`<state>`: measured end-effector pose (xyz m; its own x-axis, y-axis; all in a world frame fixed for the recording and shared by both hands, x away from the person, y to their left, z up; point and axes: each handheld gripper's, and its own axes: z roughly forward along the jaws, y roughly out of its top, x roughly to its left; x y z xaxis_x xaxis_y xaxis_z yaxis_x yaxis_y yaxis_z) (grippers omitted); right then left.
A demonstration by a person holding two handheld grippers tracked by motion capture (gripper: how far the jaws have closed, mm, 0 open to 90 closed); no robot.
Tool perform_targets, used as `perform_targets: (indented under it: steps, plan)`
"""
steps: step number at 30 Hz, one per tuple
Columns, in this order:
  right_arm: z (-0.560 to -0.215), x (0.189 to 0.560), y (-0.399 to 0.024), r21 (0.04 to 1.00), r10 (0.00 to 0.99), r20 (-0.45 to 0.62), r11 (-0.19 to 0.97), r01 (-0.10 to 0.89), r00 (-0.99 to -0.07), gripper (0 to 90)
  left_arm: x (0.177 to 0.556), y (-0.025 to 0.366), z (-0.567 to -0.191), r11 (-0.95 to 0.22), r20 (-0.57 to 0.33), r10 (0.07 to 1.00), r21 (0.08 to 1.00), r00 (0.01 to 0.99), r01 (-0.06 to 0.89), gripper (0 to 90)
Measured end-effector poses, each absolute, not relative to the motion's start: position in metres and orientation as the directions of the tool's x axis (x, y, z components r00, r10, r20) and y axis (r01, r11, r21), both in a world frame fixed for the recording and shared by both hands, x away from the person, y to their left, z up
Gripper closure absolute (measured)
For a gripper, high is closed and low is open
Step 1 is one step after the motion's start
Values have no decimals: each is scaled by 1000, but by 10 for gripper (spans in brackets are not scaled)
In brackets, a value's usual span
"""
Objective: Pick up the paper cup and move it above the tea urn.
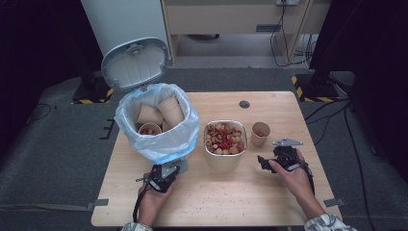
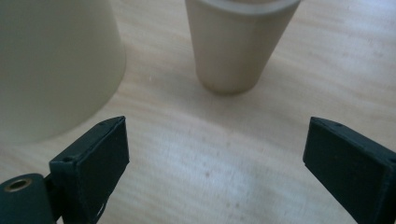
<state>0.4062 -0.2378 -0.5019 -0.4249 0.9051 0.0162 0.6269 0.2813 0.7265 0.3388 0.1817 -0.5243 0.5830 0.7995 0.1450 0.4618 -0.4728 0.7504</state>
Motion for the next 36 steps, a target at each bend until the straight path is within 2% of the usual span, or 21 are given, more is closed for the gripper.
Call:
perform_targets:
  steps: [6,13,24,36]
  plan:
    - [-488,427,-232,726,910,16,274,630,-414,88,339,182,-524,-474,145,799,749,583,464,898]
    - [-502,452,-224,762,909,37,243,601,-414,84,339,182,-524,-474,145,798,751,585,460,897]
    - [-518,474,-223,818,922,67,169,550,-382,208,339,182,-524,-471,143,799,752,584,461,897]
    - [-521,477,-221,843,900,25,214,493,-435,323,339,183,-525,-461,131,802,756,582,465,898]
